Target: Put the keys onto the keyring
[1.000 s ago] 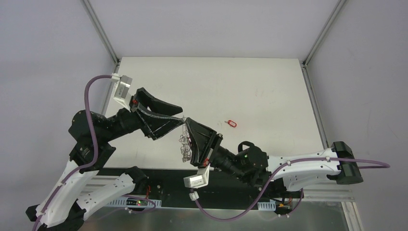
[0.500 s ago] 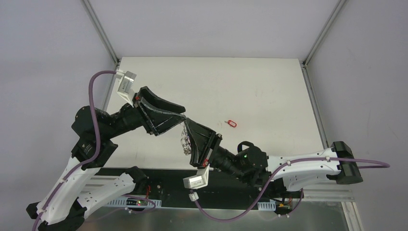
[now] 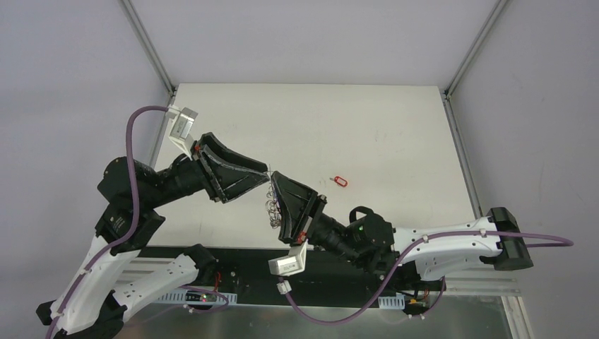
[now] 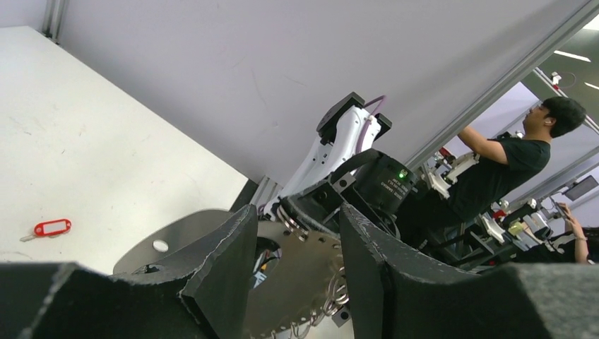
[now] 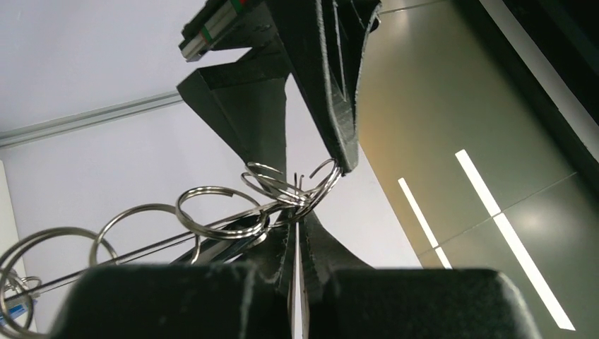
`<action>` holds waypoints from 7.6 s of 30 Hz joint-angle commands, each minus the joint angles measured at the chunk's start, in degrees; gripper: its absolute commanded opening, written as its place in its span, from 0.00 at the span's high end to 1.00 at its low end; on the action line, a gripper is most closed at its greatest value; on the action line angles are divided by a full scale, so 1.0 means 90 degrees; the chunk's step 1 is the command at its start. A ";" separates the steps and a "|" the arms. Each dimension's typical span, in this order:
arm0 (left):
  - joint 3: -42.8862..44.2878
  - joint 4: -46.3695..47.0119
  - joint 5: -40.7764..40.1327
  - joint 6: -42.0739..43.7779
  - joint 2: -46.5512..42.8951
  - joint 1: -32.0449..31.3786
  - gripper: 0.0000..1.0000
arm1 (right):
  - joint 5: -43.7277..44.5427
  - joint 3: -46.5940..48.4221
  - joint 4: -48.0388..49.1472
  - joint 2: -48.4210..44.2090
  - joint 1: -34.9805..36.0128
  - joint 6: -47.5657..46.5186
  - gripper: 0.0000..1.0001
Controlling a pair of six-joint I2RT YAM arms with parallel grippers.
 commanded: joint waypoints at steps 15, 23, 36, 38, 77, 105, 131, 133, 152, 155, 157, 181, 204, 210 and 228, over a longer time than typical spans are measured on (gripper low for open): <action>0.0596 -0.0442 0.0320 -0.0751 0.0299 -0.0037 0.63 | 0.0068 0.0463 0.0252 -0.0291 0.0000 -0.2288 1.00; 0.0635 -0.0575 0.0422 -0.0892 0.0306 -0.0037 0.68 | 0.0080 0.0501 0.0253 -0.0288 -0.0010 -0.2308 1.00; 0.0679 -0.0685 0.0423 -0.0796 0.0264 -0.0032 0.92 | 0.0101 0.0474 0.0225 -0.0185 -0.0011 -0.2291 1.00; 0.0675 -0.0696 0.0408 -0.0772 0.0258 -0.0035 0.95 | 0.0101 0.0468 0.0211 -0.0148 -0.0010 -0.2296 1.00; 0.0592 -0.0742 0.0455 0.0282 0.0406 -0.0037 1.00 | 0.0480 0.0045 0.0570 -0.0931 0.0495 -0.1498 0.48; 0.1371 -0.2466 0.1314 0.3137 0.1252 -0.0037 1.00 | 0.1619 0.5054 -1.0590 -0.1155 0.0289 1.1504 0.48; 0.1589 -0.3794 0.1560 0.3944 0.2098 -0.0037 1.00 | -0.7560 0.4553 -0.9999 0.0230 -0.6048 1.4225 0.49; 0.1682 -0.3885 0.1503 0.4015 0.2221 -0.0037 1.00 | -0.7531 0.4438 -0.9961 0.0202 -0.5998 1.4066 0.50; 0.2242 -0.4065 0.2163 0.4035 0.2777 -0.0034 1.00 | -0.6572 0.4189 -0.9467 0.0292 -0.4523 1.2059 0.51; 0.2248 -0.4061 0.2244 0.4043 0.2757 -0.0032 1.00 | -0.6663 0.4252 -0.9404 0.0259 -0.4475 1.2020 0.51; 0.2261 -0.4058 0.2284 0.4048 0.2757 -0.0037 1.00 | -0.6682 0.4315 -0.9413 0.0281 -0.4456 1.2007 0.52; 0.2228 -0.4057 0.2363 0.4097 0.2672 -0.0037 1.00 | -0.7014 0.4531 -0.9826 0.0541 -0.4161 1.1789 0.70; 0.2162 -0.3701 0.2389 0.4080 0.2400 -0.0037 0.99 | -0.6865 0.3806 -0.8621 -0.0034 -0.4008 1.2283 1.00; 0.0927 -0.1669 0.1514 0.3736 0.0969 -0.0037 0.76 | -0.5818 0.3186 -0.7450 -0.0704 -0.3804 1.2888 1.00; -0.0495 0.1151 0.1360 0.2514 0.0484 -0.0036 0.73 | -0.4625 0.0870 -0.2962 -0.1799 -0.3389 1.4023 1.00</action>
